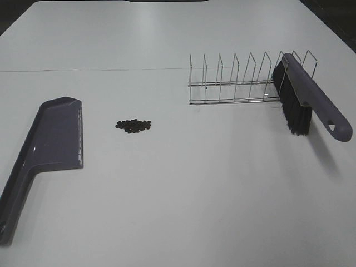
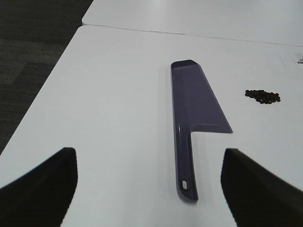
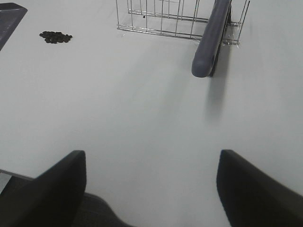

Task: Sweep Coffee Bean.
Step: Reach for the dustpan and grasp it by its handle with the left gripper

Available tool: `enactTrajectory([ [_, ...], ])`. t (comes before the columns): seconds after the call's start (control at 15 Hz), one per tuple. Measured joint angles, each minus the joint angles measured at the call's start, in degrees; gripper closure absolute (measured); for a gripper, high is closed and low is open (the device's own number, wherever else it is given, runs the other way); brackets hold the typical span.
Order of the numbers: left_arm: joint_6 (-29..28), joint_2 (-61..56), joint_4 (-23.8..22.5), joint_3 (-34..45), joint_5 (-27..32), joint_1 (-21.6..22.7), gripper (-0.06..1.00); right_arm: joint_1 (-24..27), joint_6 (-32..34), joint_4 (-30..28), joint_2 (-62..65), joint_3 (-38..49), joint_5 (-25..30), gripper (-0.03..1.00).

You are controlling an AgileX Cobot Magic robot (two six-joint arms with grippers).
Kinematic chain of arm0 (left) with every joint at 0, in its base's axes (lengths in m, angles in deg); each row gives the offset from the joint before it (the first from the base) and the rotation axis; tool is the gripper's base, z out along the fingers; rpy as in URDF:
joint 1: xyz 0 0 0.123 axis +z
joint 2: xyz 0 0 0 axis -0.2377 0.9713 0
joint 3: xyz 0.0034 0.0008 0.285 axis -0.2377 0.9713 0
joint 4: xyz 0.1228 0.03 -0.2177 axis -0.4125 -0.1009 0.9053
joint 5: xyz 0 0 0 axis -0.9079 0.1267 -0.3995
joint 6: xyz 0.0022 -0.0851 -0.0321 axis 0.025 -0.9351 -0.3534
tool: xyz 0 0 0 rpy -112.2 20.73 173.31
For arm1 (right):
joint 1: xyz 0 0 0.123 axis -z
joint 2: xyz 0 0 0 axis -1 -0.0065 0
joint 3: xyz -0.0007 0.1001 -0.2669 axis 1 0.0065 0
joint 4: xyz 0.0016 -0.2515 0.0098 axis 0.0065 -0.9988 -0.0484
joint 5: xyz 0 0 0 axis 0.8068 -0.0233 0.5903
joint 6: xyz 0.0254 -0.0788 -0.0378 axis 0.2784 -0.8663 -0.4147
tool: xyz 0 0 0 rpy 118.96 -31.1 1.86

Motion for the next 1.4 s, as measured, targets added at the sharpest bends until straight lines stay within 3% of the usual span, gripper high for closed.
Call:
enactTrajectory([
  [1.4,0.00,0.00,0.00,0.00,0.00,0.00,0.16,0.00,0.00,-1.03,0.00,0.00,0.00,0.30],
])
